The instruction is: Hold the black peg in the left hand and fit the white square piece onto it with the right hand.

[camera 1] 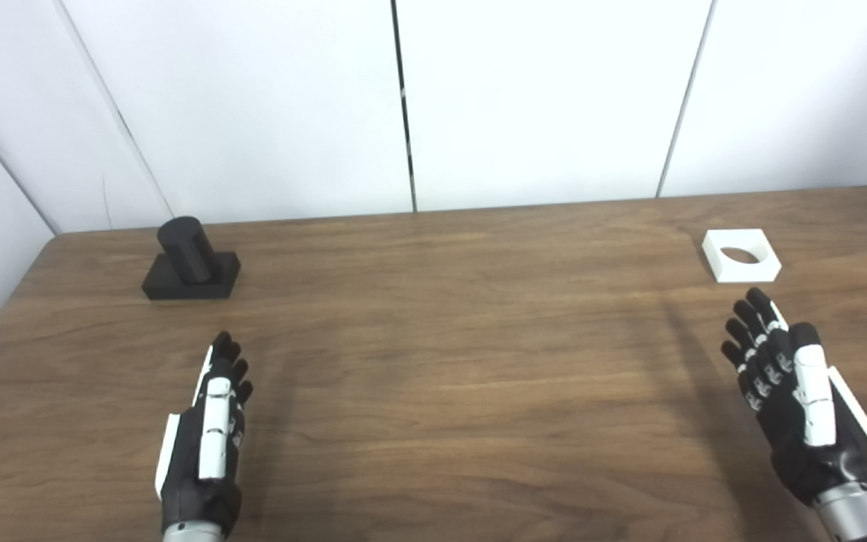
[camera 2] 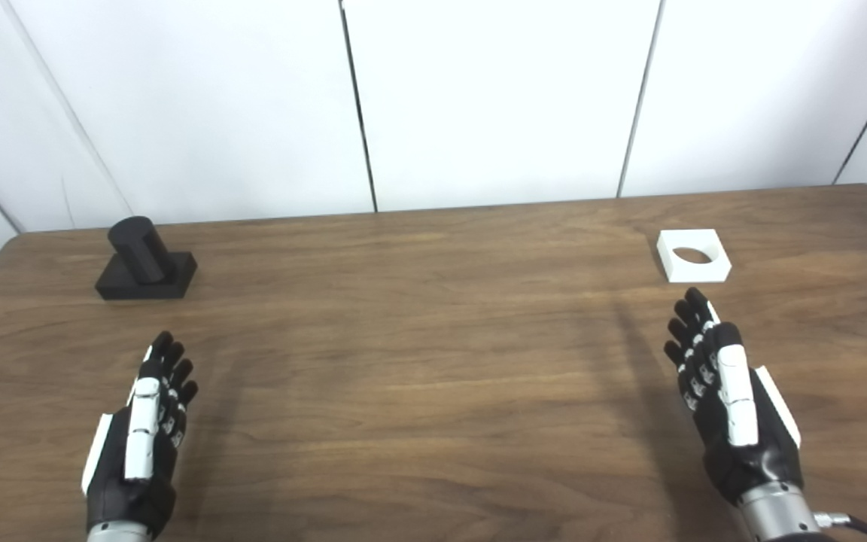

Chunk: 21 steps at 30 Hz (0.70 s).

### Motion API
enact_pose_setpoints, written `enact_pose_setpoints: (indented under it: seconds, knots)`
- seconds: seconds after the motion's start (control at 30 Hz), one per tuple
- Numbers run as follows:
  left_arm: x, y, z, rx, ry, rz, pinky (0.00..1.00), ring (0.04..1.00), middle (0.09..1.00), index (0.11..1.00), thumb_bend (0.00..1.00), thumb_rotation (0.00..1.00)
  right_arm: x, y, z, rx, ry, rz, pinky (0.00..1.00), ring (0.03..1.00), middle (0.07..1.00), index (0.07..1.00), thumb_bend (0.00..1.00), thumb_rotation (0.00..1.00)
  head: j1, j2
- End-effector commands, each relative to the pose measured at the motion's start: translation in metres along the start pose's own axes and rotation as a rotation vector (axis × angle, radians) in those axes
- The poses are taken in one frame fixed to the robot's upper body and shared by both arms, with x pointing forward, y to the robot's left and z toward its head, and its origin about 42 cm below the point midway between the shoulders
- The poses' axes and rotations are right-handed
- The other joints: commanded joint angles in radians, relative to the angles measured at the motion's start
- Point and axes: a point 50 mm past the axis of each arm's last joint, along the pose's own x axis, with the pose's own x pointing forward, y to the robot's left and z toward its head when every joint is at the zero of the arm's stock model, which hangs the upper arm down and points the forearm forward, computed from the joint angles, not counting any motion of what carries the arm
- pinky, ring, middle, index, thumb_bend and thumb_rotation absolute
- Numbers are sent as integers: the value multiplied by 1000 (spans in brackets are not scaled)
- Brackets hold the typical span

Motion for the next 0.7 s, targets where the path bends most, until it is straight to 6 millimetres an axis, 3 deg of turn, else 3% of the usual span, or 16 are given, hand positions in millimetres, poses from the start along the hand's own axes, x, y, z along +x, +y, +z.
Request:
enact_pose_setpoints:
  seconds: [0.0, 0.4, 0.63, 0.67]
  knots:
    - [-14, 19, 5, 70, -22, -5, 1000, 1000, 1000, 1000, 569, 912, 6, 1, 14, -4, -82, 18, 1000, 1000, 1000, 1000, 552, 1000, -2, 2]
    - [-12, 19, 5, 86, -8, -9, 1000, 1000, 1000, 1000, 555, 872, 11, 5, 16, 16, -87, 19, 1000, 1000, 1000, 1000, 560, 1000, 2, 0]
    - [-11, 20, 8, 119, -6, -10, 1000, 1000, 1000, 1000, 542, 619, 11, 3, 17, 16, -84, 28, 1000, 1000, 1000, 1000, 554, 1000, 15, -3]
    - [-10, 22, 10, 134, -16, 10, 1000, 1000, 1000, 1000, 583, 500, 10, 2, 17, 15, -85, 30, 1000, 1000, 1000, 1000, 548, 1000, 18, -3]
